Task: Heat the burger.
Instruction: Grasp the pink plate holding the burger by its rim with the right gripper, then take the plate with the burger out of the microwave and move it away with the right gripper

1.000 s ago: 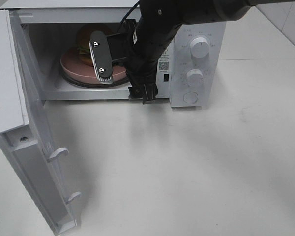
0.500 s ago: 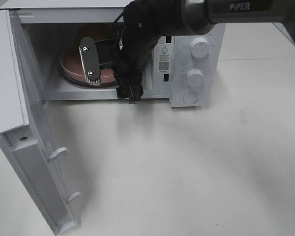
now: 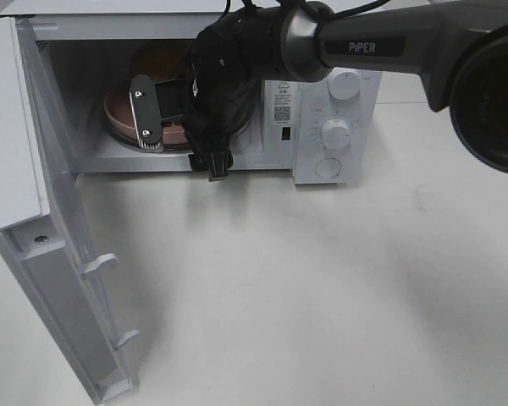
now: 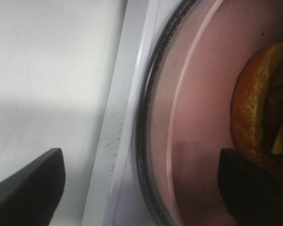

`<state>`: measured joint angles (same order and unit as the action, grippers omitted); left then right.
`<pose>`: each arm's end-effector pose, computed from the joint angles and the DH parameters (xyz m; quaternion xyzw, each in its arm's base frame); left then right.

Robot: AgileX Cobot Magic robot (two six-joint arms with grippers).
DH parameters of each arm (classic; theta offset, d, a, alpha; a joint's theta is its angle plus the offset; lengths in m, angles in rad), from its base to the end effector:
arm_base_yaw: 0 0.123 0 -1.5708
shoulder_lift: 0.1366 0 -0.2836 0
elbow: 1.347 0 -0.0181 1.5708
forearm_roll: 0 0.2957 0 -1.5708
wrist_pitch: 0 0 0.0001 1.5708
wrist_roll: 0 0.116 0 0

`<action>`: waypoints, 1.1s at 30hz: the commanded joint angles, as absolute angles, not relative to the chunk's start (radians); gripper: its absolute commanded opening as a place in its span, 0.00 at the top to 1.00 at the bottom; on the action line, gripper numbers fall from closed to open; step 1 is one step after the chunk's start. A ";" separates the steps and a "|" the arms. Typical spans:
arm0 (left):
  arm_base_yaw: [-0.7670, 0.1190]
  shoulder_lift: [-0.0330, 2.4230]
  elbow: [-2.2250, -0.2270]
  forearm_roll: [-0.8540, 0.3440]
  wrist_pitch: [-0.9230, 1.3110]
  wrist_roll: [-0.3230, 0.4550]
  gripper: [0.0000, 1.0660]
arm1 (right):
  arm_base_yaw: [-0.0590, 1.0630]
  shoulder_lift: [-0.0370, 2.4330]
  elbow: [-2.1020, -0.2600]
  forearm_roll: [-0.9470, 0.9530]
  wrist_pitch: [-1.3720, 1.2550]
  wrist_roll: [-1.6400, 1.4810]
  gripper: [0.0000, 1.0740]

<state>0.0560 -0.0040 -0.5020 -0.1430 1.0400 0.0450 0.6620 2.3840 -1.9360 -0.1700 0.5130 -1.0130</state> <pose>0.0587 -0.0110 0.2914 -0.0024 0.8440 -0.0445 0.5344 0.4700 0.3541 0.1123 -0.7328 0.5857 -0.1228 0.3238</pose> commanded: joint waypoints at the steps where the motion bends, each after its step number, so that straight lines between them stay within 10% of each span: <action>1: 0.058 -0.025 -0.499 -0.147 1.038 0.046 0.05 | 0.653 2.399 -1.971 -0.172 0.515 -1.003 0.22; 12: 0.058 -0.025 -0.499 -0.147 1.038 0.046 0.05 | 0.653 2.459 -2.053 -0.158 0.518 -0.999 0.30; 24: 0.058 -0.025 -0.499 -0.147 1.038 0.046 0.05 | 0.656 2.462 -2.053 -0.103 0.510 -0.999 1.00; 33: 0.058 -0.025 -0.499 -0.147 1.038 0.046 0.05 | 0.662 2.456 -2.053 -0.101 0.513 -1.000 1.00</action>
<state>0.0560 -0.0040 -0.5020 -0.1430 1.0400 0.0450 0.6590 2.4610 -2.0450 -0.1070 0.5200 -1.0000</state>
